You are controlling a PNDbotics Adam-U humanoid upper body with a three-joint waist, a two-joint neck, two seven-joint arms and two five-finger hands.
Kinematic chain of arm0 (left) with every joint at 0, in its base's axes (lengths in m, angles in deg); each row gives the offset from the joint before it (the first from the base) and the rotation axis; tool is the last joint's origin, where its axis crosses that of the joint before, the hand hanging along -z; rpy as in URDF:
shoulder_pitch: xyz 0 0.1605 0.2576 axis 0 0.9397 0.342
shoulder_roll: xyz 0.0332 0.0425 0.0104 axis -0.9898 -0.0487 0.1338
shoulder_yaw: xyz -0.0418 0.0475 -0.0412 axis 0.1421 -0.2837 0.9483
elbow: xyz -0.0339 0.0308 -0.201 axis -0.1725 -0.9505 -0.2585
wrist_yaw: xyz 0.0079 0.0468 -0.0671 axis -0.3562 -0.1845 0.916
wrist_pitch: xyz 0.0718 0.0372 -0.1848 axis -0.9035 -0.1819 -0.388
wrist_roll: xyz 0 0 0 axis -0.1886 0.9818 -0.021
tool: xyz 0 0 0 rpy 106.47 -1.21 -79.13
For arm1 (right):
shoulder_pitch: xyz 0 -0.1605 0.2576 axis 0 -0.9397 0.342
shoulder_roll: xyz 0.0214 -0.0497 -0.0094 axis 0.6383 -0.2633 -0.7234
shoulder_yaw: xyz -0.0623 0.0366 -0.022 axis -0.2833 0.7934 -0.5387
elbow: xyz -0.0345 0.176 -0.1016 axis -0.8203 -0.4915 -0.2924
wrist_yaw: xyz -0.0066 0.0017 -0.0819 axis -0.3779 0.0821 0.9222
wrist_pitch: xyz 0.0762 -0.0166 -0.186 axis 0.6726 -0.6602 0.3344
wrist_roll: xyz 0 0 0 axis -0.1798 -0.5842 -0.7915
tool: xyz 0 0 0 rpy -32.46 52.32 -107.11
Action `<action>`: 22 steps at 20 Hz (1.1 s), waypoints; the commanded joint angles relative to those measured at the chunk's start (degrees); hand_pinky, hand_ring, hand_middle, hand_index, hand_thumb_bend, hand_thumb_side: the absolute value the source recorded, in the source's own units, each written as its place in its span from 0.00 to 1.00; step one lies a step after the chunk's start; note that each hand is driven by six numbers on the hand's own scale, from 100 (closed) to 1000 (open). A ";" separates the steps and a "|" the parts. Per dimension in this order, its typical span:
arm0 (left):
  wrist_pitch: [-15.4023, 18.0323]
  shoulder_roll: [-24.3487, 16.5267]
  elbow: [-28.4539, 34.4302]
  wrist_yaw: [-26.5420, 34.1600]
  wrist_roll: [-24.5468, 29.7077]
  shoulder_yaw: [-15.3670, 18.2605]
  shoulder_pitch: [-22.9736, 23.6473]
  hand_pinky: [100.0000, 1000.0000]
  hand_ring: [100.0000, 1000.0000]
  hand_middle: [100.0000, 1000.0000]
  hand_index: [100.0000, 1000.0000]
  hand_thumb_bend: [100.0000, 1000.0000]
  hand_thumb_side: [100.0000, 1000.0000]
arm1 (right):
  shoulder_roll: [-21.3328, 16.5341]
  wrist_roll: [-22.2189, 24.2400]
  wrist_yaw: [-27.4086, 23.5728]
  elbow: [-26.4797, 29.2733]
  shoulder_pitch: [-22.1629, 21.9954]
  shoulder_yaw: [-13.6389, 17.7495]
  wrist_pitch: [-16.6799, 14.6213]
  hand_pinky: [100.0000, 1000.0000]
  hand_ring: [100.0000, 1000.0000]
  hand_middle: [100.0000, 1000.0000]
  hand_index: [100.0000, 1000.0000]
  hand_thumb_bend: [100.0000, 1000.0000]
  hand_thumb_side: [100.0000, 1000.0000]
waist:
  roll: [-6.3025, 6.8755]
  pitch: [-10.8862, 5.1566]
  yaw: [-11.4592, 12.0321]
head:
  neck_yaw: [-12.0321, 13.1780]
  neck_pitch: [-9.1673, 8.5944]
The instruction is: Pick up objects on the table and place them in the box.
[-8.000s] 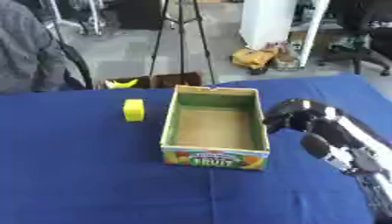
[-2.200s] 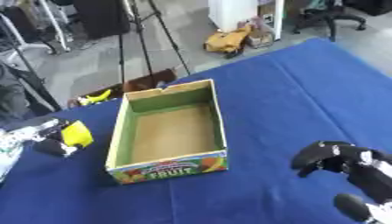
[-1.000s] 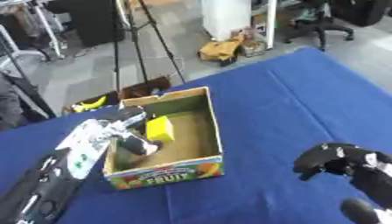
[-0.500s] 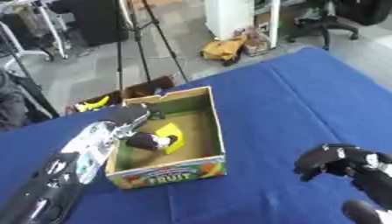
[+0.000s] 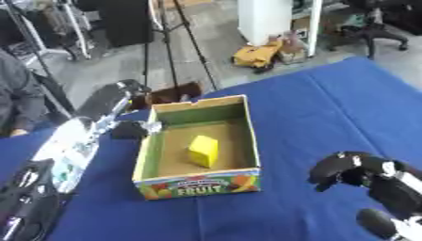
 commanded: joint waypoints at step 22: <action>16.95 4.21 24.98 46.54 -29.14 6.13 36.18 0.63 0.56 0.59 0.72 0.36 1.00 | -0.44 -4.29 -1.22 0.17 -1.00 2.72 0.56 0.65 0.73 0.70 0.76 0.39 0.55 | -2.86 -1.50 8.08 | -0.29 5.54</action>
